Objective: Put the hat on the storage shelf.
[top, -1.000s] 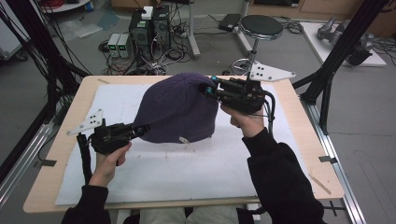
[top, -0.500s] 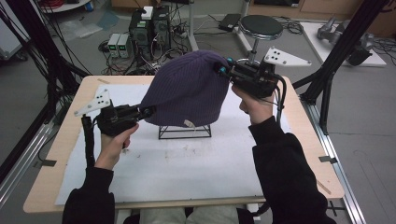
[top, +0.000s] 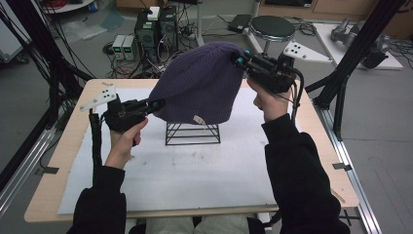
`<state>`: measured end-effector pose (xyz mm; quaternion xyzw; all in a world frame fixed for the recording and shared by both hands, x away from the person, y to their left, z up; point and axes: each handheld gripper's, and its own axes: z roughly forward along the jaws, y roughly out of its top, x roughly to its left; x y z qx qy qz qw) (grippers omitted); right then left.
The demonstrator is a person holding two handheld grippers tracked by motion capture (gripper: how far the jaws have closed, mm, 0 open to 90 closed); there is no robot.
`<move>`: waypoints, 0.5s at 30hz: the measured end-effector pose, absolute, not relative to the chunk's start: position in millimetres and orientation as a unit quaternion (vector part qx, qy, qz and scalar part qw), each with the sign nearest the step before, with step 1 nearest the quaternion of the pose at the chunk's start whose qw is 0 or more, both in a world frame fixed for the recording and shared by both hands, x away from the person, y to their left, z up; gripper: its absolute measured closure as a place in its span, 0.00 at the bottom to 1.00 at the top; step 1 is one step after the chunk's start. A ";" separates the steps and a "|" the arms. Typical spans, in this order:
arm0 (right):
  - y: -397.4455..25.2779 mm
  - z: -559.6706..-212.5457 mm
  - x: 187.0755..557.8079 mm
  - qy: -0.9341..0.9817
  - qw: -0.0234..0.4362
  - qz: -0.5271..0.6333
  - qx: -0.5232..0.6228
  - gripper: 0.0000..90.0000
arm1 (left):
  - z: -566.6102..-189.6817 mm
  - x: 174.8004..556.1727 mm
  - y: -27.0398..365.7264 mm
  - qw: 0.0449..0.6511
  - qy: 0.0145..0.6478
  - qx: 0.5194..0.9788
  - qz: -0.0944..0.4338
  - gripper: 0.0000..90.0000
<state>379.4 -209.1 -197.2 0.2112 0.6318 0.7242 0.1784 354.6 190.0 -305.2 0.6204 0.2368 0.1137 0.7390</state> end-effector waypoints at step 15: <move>-217.5 -174.4 389.6 0.609 0.215 0.736 0.205 0.88 | -273.5 370.5 175.6 0.739 0.239 0.612 0.148 0.92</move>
